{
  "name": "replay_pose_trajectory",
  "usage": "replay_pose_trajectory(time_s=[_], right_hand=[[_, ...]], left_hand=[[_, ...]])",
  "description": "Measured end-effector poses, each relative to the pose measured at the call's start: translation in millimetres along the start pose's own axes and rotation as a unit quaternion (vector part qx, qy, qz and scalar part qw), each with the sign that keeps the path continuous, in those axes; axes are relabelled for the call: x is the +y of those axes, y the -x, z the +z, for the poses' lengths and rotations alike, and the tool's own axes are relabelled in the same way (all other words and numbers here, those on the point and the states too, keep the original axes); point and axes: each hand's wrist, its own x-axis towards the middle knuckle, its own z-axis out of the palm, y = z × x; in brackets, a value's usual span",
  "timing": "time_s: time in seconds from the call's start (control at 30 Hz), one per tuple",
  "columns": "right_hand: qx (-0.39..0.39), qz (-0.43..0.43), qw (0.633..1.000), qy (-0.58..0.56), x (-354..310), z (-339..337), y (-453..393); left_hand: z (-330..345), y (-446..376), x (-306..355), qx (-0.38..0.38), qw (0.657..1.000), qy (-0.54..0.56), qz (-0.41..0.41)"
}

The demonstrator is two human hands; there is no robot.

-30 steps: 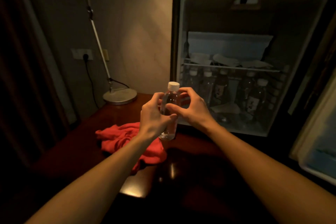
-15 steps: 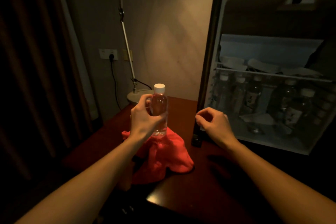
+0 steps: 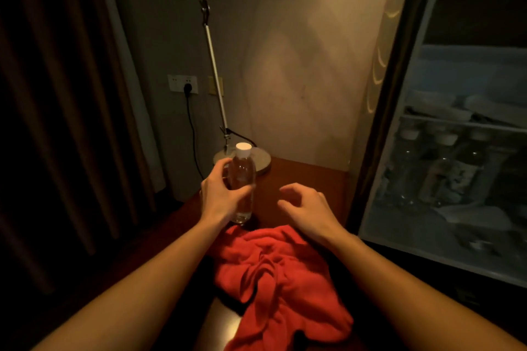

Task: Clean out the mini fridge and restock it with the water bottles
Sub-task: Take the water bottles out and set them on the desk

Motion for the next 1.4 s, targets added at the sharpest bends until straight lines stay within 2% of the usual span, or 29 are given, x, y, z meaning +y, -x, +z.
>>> replay_pose_trajectory(time_s=[0.33,0.47,0.53,0.63,0.77,0.8,0.87,0.93,1.0,1.13,1.23,1.33,1.4], right_hand=[[0.02,0.03,0.999,-0.001,19,21,-37],[0.021,0.016,1.0,-0.011,15,5,-21],[0.026,-0.001,1.0,-0.013,8,-10,-6],[0.016,-0.034,0.999,-0.024,-1,-38,27],[-0.016,-0.041,0.998,0.042,19,-94,84],[0.0,-0.025,0.997,0.068,30,-112,97],[0.08,0.024,0.993,0.082,57,-149,116],[0.182,0.084,0.978,0.06,75,-183,124],[0.238,0.117,0.963,0.046,85,-210,119],[0.197,0.132,0.971,-0.002,91,-237,88],[0.166,0.085,0.982,-0.024,94,-233,58],[0.214,0.035,0.976,-0.005,99,-221,31],[0.251,0.03,0.967,0.018,103,-217,23]], left_hand=[[15,-20,-21,0.003,0.999,-0.013,0.037],[13,-2,-1,0.082,0.983,-0.101,0.129],[18,14,23,0.081,0.974,-0.101,0.186],[36,44,63,0.005,0.973,-0.019,0.232],[65,87,116,-0.093,0.957,0.04,0.273],[75,98,130,-0.12,0.95,0.049,0.284],[96,120,157,-0.179,0.935,0.054,0.301],[120,137,183,-0.227,0.927,0.05,0.293],[146,144,204,-0.234,0.937,0.034,0.258],[177,128,229,-0.23,0.962,-0.071,0.128],[197,103,228,-0.242,0.958,-0.115,0.1],[218,82,224,-0.207,0.968,-0.108,0.087],[228,76,226,-0.208,0.966,-0.139,0.069]])
